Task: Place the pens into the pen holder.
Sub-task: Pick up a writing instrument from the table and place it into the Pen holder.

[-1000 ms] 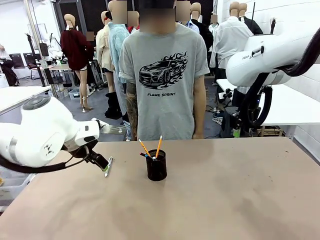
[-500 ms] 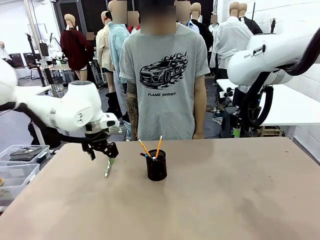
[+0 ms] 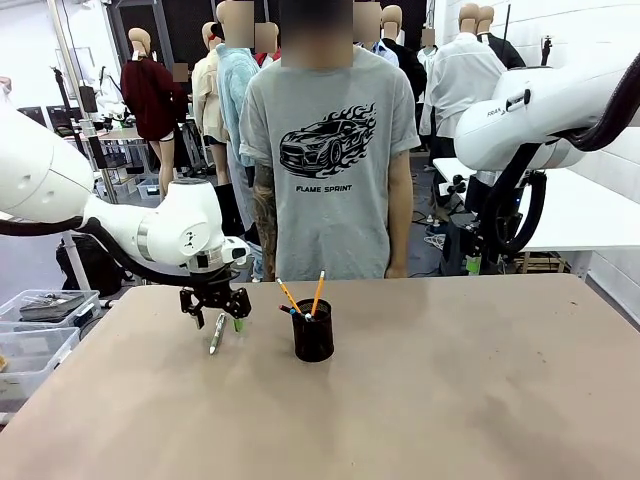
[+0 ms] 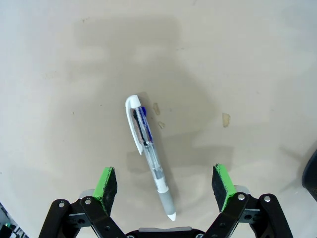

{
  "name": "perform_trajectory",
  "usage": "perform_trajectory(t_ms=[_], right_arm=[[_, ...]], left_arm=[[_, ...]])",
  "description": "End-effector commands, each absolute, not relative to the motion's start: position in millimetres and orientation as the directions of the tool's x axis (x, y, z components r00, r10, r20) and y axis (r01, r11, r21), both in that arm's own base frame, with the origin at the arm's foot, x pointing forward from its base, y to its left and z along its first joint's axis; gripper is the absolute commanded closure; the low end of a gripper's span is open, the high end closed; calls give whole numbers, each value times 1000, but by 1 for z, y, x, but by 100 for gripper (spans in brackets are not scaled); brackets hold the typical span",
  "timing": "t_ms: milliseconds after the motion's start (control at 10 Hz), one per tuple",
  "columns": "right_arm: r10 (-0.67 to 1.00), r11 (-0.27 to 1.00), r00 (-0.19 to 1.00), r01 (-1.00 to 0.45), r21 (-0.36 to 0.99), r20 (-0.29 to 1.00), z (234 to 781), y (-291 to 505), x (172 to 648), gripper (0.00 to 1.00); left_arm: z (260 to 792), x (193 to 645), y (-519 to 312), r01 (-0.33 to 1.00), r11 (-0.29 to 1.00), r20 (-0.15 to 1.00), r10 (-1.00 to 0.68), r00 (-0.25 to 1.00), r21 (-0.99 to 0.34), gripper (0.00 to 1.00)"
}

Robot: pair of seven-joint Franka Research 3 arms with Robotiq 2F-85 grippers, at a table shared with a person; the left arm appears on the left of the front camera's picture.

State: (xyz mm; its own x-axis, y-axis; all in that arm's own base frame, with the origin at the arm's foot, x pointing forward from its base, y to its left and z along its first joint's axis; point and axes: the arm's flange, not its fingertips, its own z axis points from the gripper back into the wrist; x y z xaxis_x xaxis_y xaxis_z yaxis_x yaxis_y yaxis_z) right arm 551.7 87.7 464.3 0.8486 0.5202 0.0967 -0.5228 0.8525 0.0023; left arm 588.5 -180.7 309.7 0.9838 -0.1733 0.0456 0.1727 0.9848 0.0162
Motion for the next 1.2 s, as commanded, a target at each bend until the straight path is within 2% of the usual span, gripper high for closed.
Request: perform_trajectory(t_ms=[0, 200, 300, 400, 700, 800, 1100], right_arm=[[530, 844, 840, -535, 20, 117, 464, 86, 553, 37], [530, 844, 840, -535, 20, 117, 464, 86, 553, 37], [530, 844, 840, -535, 20, 117, 464, 86, 553, 37], [530, 844, 840, -535, 20, 117, 464, 86, 553, 37], [530, 844, 840, -535, 20, 117, 464, 86, 553, 37], [530, 844, 840, -535, 20, 117, 464, 86, 553, 37], [530, 844, 840, -535, 20, 117, 464, 86, 553, 37]], left_arm=[[309, 594, -181, 118, 993, 21, -119, 993, 31, 0], [306, 596, -177, 110, 993, 20, -111, 994, 34, 0], [303, 598, -174, 108, 993, 10, -108, 994, 49, 12], [303, 598, -173, 111, 993, 11, -112, 994, 39, 25], [303, 598, -171, 121, 993, -20, -121, 992, 13, 85], [303, 597, -171, 121, 993, -27, -121, 992, 17, 100], [304, 596, -170, 125, 992, -42, -124, 991, 21, 100]])
